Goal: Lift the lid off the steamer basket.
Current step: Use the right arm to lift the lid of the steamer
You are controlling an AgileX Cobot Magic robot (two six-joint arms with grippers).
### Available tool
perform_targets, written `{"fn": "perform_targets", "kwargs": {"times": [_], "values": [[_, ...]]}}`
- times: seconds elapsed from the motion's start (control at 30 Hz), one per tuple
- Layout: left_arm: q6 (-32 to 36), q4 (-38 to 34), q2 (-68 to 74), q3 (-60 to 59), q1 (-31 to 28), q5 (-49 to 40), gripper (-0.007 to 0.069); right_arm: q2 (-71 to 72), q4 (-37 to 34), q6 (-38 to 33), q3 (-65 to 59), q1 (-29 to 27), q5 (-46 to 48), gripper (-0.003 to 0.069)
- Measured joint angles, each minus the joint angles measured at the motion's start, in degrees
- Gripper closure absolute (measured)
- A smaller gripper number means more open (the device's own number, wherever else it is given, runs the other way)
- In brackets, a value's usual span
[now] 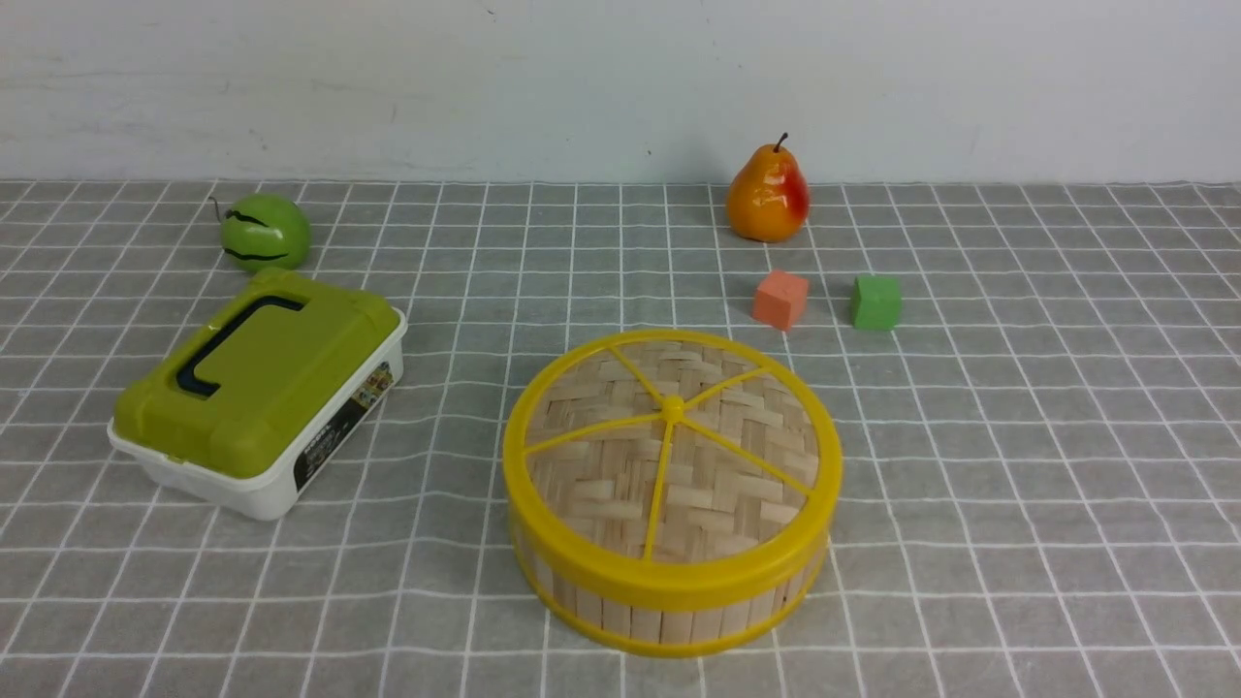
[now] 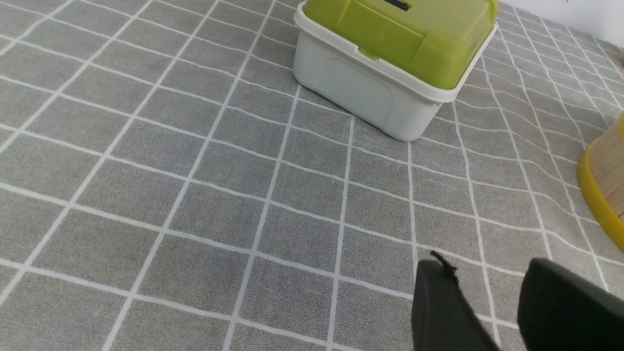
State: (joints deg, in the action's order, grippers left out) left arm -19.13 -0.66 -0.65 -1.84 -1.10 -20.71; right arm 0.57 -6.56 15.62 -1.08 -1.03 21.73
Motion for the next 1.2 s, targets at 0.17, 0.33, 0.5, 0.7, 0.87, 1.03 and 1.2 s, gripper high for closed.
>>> {"fn": "perform_targets", "kwargs": {"times": [0.17,0.33,0.5,0.7,0.87,1.03,1.2], "values": [[0.0,0.0,0.0,0.0,0.0,0.0,0.0386,0.0,-27.98,14.37,-0.42,0.0,0.21,0.0418],[0.0,0.0,0.0,0.0,0.0,0.0,0.0386,0.0,-32.81,13.76,-0.42,0.0,-0.06,0.0418],[0.0,0.0,0.0,0.0,0.0,0.0,0.0386,0.0,-32.74,11.1,-0.42,0.0,-2.15,0.0421],[0.0,0.0,0.0,0.0,0.0,0.0,0.0386,-4.41,-28.0,-5.1,9.72,0.0,1.41,0.0564],[0.0,0.0,0.0,0.0,0.0,0.0,0.0386,-23.52,-19.6,-23.43,33.49,0.0,16.61,0.0676],[0.0,0.0,0.0,0.0,0.0,0.0,0.0386,-39.83,-17.45,-35.92,51.69,0.0,30.67,0.0671],[0.0,0.0,0.0,0.0,0.0,0.0,0.0386,-59.02,-17.39,-42.09,70.72,2.75,42.88,0.0659]]}}
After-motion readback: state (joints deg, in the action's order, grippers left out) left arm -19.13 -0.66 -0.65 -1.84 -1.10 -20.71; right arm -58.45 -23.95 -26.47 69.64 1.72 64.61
